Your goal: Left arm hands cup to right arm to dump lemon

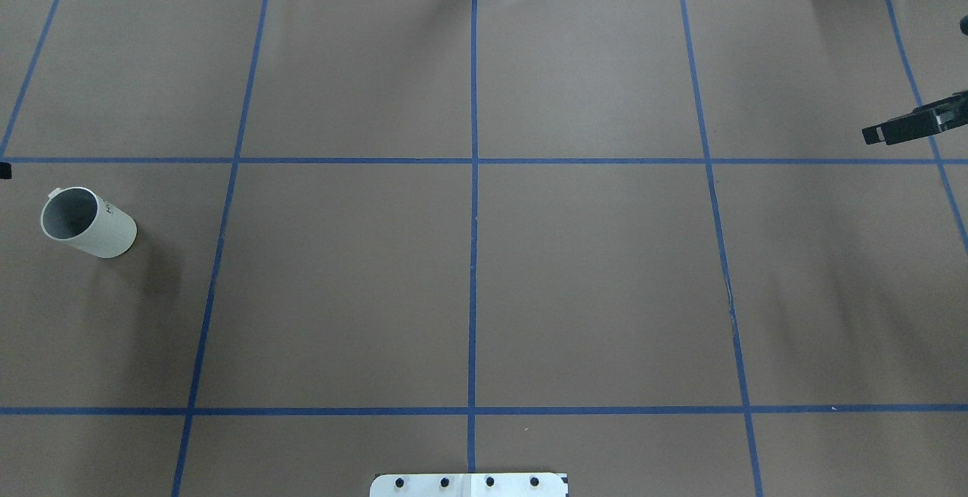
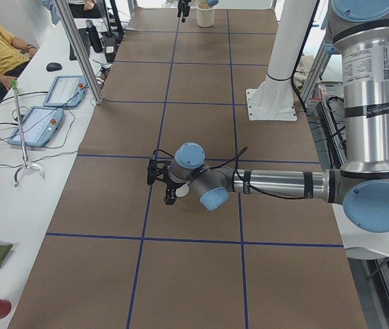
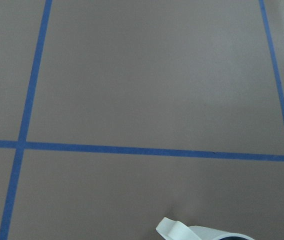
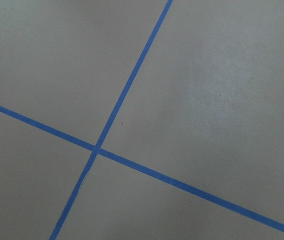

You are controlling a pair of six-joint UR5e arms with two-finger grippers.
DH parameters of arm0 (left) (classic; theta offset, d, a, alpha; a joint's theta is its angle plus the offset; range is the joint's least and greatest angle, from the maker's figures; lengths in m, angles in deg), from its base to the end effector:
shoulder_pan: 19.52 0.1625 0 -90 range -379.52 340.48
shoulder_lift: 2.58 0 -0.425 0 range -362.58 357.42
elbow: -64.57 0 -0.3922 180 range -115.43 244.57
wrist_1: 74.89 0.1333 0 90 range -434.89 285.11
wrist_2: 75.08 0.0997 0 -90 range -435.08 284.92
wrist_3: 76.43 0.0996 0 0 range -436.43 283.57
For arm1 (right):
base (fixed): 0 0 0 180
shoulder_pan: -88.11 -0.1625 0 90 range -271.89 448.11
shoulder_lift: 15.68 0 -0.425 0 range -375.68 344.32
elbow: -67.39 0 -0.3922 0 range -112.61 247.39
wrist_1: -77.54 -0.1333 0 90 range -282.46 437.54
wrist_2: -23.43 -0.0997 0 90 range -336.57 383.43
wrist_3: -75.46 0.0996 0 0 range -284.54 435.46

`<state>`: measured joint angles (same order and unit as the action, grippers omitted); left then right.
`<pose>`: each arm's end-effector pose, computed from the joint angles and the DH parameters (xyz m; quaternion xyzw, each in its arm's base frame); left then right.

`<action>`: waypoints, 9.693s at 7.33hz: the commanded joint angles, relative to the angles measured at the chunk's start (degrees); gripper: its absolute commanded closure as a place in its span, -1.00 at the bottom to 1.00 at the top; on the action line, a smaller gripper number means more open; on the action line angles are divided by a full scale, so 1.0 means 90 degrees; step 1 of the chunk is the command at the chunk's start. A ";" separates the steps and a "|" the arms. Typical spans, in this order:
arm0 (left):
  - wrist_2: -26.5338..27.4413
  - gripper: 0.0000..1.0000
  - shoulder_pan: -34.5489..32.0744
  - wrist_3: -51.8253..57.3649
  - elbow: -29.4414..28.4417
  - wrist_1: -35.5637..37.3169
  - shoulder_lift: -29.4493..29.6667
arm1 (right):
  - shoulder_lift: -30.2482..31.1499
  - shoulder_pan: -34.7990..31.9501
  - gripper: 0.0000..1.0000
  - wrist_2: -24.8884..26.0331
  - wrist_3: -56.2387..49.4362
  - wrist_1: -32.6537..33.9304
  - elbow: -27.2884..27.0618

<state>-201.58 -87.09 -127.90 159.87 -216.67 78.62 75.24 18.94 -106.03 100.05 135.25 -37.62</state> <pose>0.1042 -0.4466 0.5853 0.1386 0.4619 -0.0933 0.8711 -0.1117 -0.4904 0.4728 0.2221 -0.4294 -0.1045 0.8691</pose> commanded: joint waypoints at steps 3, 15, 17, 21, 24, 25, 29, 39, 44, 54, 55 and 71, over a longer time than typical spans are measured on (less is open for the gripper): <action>0.0792 -0.91 0.1023 -0.0813 0.0027 -0.0047 -0.0067 | -0.0005 0.0147 -0.99 0.0068 0.0051 -0.0103 0.0017; 0.0500 1.00 0.1141 -0.0696 0.2176 0.5209 0.2503 | -0.1408 0.0497 -0.98 0.0175 -0.0262 -0.2440 0.1263; 0.0510 1.00 0.1141 -0.0716 0.1971 0.6248 0.3717 | -0.1752 0.0906 -0.86 0.1224 -0.0233 -0.2728 0.1248; 0.0471 1.00 0.1161 -0.1348 0.1163 0.6378 0.5104 | -0.3234 0.3471 -0.96 0.4933 -0.0291 -0.3267 0.1462; 0.0471 1.00 0.1413 -0.2334 0.0497 0.6388 0.6092 | -0.3792 0.4490 -0.90 0.6490 -0.0630 -0.3277 0.1453; 0.0500 1.00 0.1569 -0.2549 0.0351 0.6378 0.6278 | -0.3900 0.4734 -0.88 0.6687 -0.0778 -0.3509 0.1520; 0.0501 1.00 0.1873 -0.2766 0.0437 0.6369 0.6407 | -0.3891 0.5088 -0.88 0.7068 -0.0828 -0.4556 0.1775; 0.0559 1.00 0.2244 -0.3069 0.0603 0.6369 0.6417 | -0.3852 0.5137 -0.88 0.7353 -0.0828 -0.4527 0.1804; 0.0559 1.00 0.2381 -0.3264 0.0817 0.6378 0.6437 | -0.3843 0.5147 -0.88 0.7529 -0.0828 -0.4527 0.1814; 0.0452 -1.00 0.2149 -0.2586 0.1217 0.6456 0.6379 | -0.3823 0.5215 0.50 0.7578 -0.0459 -0.4576 0.1794; 0.0374 -1.00 0.1954 -0.2030 0.1238 0.6988 0.6388 | -0.3784 0.5196 0.53 0.7588 -0.0331 -0.4566 0.1785; -0.0271 -1.00 -0.2646 0.8246 0.0078 0.8121 0.3041 | -0.0334 0.1771 0.77 0.3584 0.1916 -0.1113 -0.1240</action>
<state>-203.83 -108.34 -56.92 162.18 -139.73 109.15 64.87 39.30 -70.64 117.06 129.21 -45.29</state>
